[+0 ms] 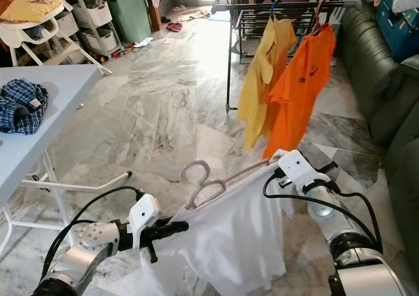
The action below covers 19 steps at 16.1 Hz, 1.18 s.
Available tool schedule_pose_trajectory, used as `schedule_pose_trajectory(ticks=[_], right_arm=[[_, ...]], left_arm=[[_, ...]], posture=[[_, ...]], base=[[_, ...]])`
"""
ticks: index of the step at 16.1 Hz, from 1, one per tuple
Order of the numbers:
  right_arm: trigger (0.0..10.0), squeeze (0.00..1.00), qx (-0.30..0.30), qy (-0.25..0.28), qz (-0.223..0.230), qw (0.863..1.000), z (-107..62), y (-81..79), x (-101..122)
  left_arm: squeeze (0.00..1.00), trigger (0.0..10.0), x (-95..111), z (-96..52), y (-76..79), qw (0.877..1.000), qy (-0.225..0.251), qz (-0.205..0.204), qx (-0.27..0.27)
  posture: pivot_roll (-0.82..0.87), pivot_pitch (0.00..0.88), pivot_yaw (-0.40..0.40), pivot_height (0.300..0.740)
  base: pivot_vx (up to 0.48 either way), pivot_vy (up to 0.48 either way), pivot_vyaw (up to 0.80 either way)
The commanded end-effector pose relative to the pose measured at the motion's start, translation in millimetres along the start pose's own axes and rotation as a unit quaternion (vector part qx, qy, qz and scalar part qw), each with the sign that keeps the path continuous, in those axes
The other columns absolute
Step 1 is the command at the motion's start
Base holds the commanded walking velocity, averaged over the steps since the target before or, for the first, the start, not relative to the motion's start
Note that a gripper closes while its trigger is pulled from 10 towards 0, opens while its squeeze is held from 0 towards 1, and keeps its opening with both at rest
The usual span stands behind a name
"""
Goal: Hang hanger
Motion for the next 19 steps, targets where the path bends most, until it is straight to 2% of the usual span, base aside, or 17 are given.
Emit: schedule_pose_trajectory(ticks=[1,4,5,7,11,12,13,16,17,18,19], right_arm=[[0.0,0.0,-0.046,0.015,0.008,0.999,4.6,27.0,9],[0.0,0.0,-0.051,0.02,0.007,0.998,5.6,31.0,12],[0.0,0.0,-0.049,0.029,0.003,0.998,7.5,32.1,17],[0.0,0.0,-0.043,0.043,0.002,0.998,10.2,31.3,25],[0.0,0.0,-0.004,0.087,0.017,0.996,14.2,18.5,48],[0.0,0.0,0.01,0.096,0.024,0.995,14.6,14.0,52],[0.0,0.0,0.03,0.129,0.037,0.99,17.2,8.5,72],[0.0,0.0,0.055,0.201,0.067,0.976,20.7,6.3,115],[0.0,0.0,0.07,0.231,0.077,0.968,19.7,3.5,133],[0.0,0.0,0.101,0.268,0.088,0.954,14.7,-5.1,153],[0.0,0.0,0.134,0.294,0.097,0.941,8.6,-15.1,166]], left_arm=[[0.0,10.0,-21,-13.1,-9.9,0.999,-0.037,-0.01,0.023],[0.0,10.0,-26,-13.9,-5.1,0.999,-0.039,-0.022,0.007],[0.0,10.0,-28,-13.2,1.0,0.999,-0.042,-0.028,-0.015],[0.0,10.0,-30,-11.4,4.3,0.998,-0.047,-0.019,-0.027],[0.0,10.0,-23,-6.9,4.4,0.999,-0.04,0.002,-0.027],[0.0,10.0,-19,-5.8,2.0,0.999,-0.032,-0.004,-0.022],[0.0,10.0,-17,-4.6,-4.7,0.999,-0.035,0.02,-0.005],[0.0,10.0,-13,-0.7,-14.4,0.997,-0.039,0.058,0.024],[0.0,10.0,-9,1.6,-20.9,0.995,-0.04,0.075,0.045],[0.0,10.0,-5,4.1,-29.7,0.991,-0.043,0.101,0.075],[0.0,10.0,-1,6.2,-37.0,0.988,-0.041,0.11,0.1]], posture=[[-0.11,0.042,0.106,0.74],[-0.11,0.042,0.108,0.74],[-0.11,0.043,0.109,0.74],[-0.11,0.043,0.111,0.74],[-0.11,0.047,0.112,0.74],[-0.12,0.048,0.113,0.74],[-0.12,0.05,0.114,0.74],[-0.12,0.05,0.116,0.74],[-0.12,0.049,0.115,0.74],[-0.12,0.047,0.114,0.74],[-0.12,0.047,0.113,0.74]], base=[[0.0,0.0,0.0],[0.0,0.0,0.0],[0.0,0.0,0.0],[0.0,0.0,0.0],[0.0,0.0,0.0],[0.0,0.0,0.0],[0.0,0.0,0.0],[0.0,0.0,0.0],[0.0,0.0,0.0],[0.0,0.0,0.0],[0.0,0.0,0.0]])
Point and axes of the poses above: a point about 5 cm out from each wrist's last joint towards the gripper, its own z axis pointing out of the wrist towards the gripper, its own x axis along the axis of the wrist's last joint, y = z × x, the point moved 6 cm from there along z, pointing out of the wrist towards the gripper, and after that the axes turned 6 degrees about -z, right-handed, at the moved point
